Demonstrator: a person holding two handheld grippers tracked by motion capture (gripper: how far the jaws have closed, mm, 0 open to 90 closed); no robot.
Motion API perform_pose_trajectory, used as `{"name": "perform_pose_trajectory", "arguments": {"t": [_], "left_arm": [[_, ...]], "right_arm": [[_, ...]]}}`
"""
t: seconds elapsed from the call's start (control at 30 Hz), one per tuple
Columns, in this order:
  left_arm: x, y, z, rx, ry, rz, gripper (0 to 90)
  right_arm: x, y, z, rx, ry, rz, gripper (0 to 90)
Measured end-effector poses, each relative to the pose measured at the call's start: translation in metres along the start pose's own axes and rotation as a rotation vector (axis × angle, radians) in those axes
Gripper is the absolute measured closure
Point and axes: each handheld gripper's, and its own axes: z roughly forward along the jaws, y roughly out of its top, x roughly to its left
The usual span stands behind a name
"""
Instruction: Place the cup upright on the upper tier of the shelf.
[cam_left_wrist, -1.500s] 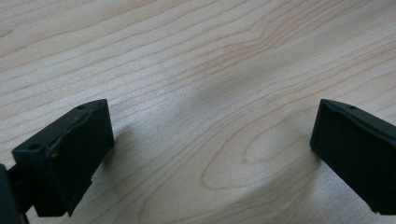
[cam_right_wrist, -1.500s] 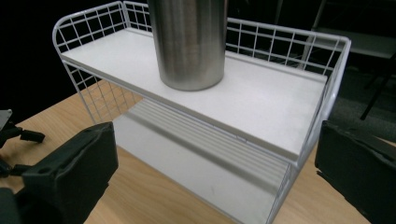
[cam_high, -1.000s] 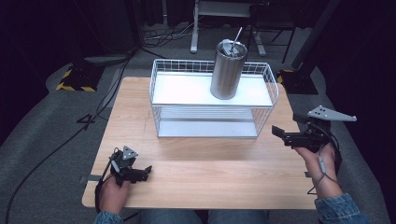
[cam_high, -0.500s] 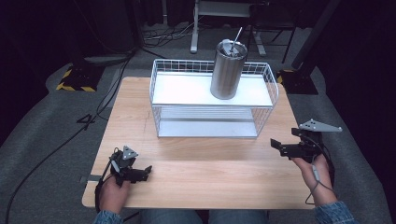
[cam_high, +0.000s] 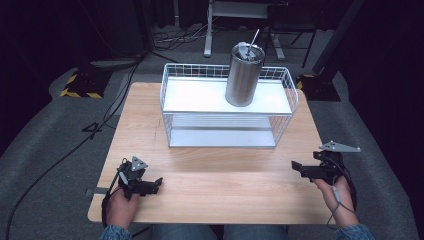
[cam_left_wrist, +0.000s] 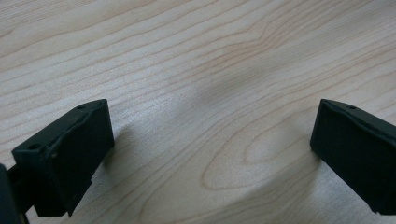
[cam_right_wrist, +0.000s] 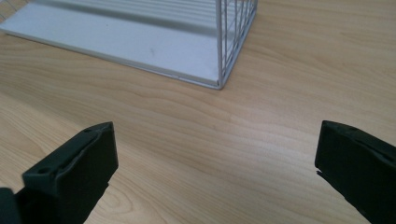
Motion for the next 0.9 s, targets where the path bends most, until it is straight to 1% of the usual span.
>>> {"name": "perform_pose_trajectory", "arguments": {"t": [0.13, 0.23, 0.27, 0.5, 0.57, 0.7, 0.8, 0.9], "left_arm": [[0.0, 0.0, 0.0, 0.0, 0.0, 0.0, 0.0], [0.0, 0.0, 0.0, 0.0, 0.0, 0.0, 0.0], [0.0, 0.0, 0.0, 0.0, 0.0, -0.001, 0.0], [0.0, 0.0, 0.0, 0.001, 0.0, 0.0, 0.0], [0.0, 0.0, 0.0, 0.0, 0.0, 0.0, 0.0], [0.0, 0.0, 0.0, 0.0, 0.0, 0.0, 0.0], [0.0, 0.0, 0.0, 0.001, 0.0, 0.0, 0.0], [0.0, 0.0, 0.0, 0.0, 0.0, 0.0, 0.0]], "right_arm": [[-0.003, -0.013, 0.007, 0.032, -0.006, -0.004, 0.0], [-0.004, -0.019, 0.01, 0.041, -0.005, 0.0, 0.0], [-0.005, -0.024, 0.014, 0.051, -0.006, -0.004, 0.0], [-0.005, -0.035, 0.021, 0.076, -0.003, -0.017, 0.2], [-0.005, -0.039, 0.024, 0.082, 0.0, -0.028, 0.3], [-0.004, -0.045, 0.029, 0.094, 0.004, -0.028, 0.3], [-0.003, -0.05, 0.031, 0.1, 0.004, -0.039, 0.9], [-0.002, -0.054, 0.034, 0.116, -0.003, -0.063, 2.5]]}}
